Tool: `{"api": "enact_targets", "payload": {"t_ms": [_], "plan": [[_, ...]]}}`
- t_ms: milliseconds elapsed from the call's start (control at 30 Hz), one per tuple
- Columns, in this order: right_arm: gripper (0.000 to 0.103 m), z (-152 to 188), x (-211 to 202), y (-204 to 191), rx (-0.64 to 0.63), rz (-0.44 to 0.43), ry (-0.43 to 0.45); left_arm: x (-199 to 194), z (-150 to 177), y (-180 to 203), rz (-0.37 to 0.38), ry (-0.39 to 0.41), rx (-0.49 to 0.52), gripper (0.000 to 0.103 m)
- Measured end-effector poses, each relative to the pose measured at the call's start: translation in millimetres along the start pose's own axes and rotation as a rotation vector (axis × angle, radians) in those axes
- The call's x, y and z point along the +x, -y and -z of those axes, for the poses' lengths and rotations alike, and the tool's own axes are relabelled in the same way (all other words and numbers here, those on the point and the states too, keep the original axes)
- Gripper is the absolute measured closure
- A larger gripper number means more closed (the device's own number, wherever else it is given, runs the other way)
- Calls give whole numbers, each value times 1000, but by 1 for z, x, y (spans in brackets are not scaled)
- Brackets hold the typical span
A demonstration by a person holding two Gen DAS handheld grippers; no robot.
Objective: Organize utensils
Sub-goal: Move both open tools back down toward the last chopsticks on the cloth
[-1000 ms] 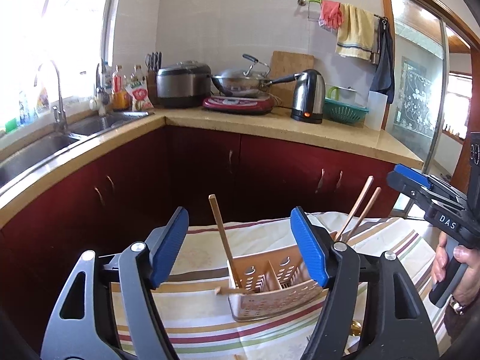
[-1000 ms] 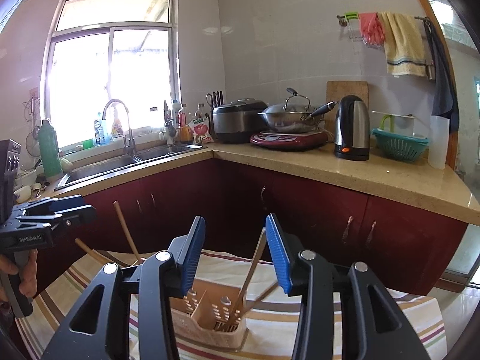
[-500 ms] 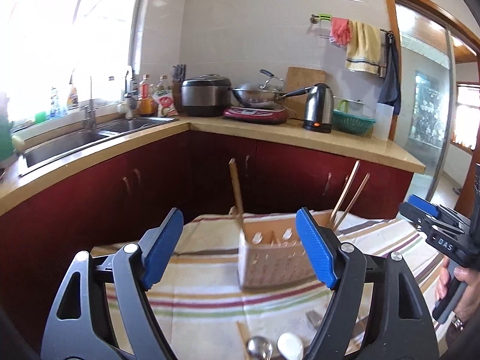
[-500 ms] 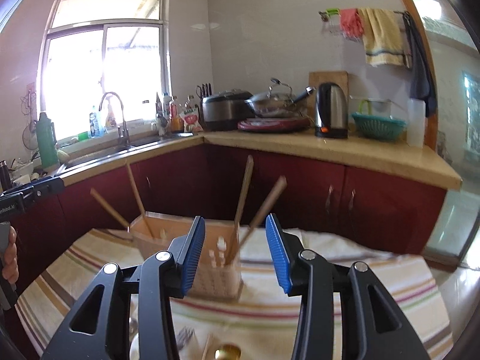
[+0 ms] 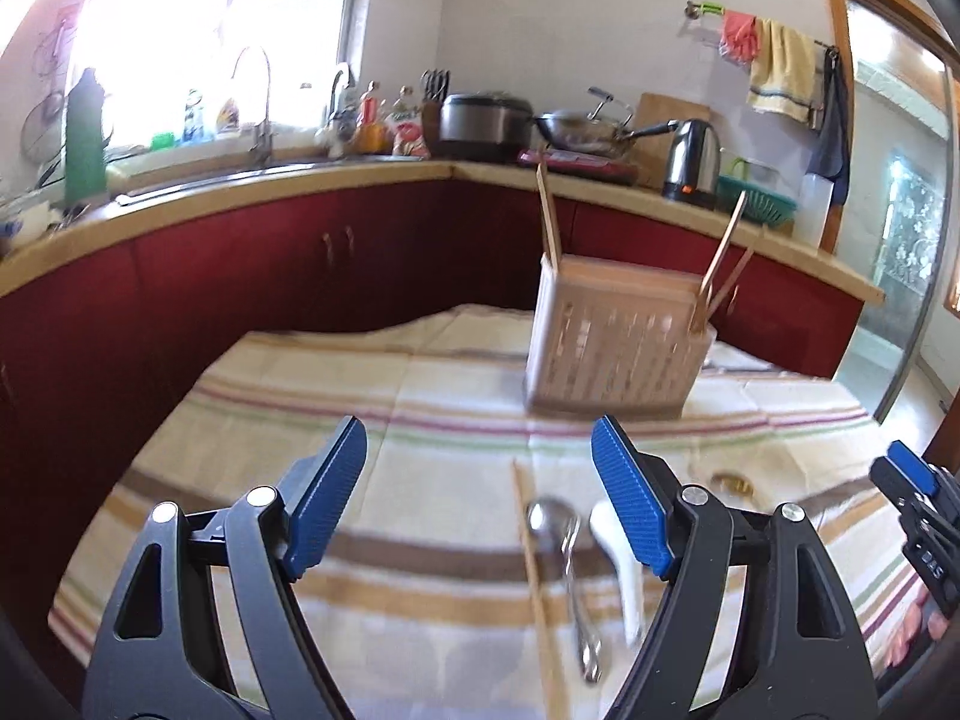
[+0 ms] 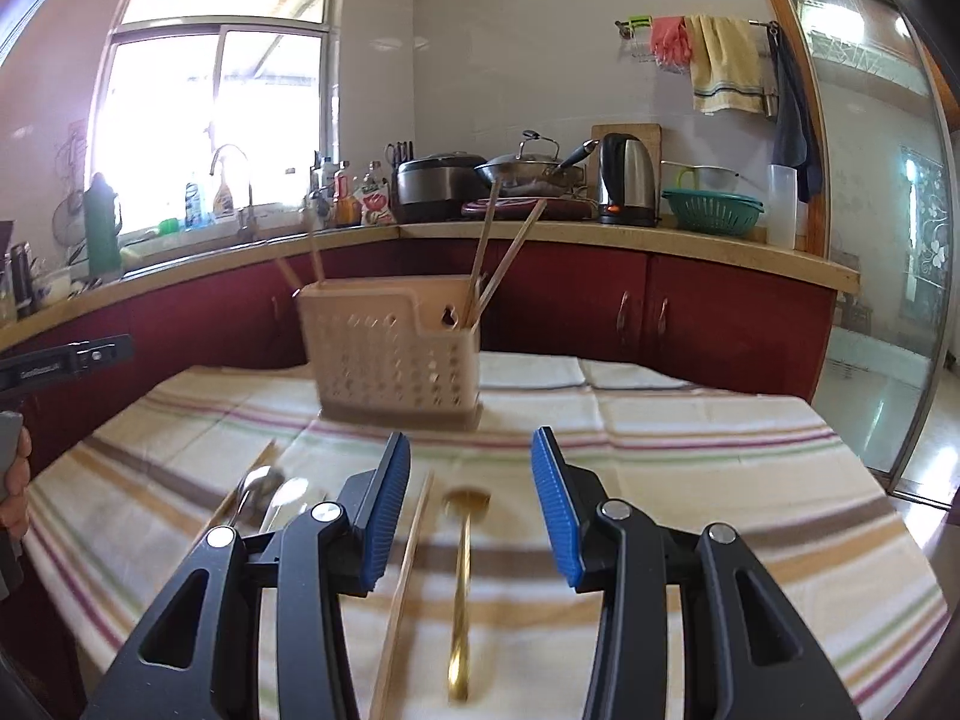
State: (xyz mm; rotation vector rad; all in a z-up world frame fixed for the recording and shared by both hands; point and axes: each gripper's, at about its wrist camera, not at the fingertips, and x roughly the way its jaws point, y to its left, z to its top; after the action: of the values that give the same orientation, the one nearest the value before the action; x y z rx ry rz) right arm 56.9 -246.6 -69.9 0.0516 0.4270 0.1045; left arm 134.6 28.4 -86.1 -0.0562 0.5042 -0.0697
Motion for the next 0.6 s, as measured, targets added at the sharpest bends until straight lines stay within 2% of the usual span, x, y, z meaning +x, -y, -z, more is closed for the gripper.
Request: {"api": "enact_targets", "payload": {"t_ms": [333, 533, 600], "plan": [[62, 54, -23, -24, -21, -74, -73, -29, 63, 0, -31, -34, -12, 27], [69, 76, -25, -25, -9, -78, -121, -32, 93, 9, -25, -80, 0, 27], [75, 84, -21, -25, -4, -85, -164, -29, 102, 12, -21, -104, 8, 27]]}}
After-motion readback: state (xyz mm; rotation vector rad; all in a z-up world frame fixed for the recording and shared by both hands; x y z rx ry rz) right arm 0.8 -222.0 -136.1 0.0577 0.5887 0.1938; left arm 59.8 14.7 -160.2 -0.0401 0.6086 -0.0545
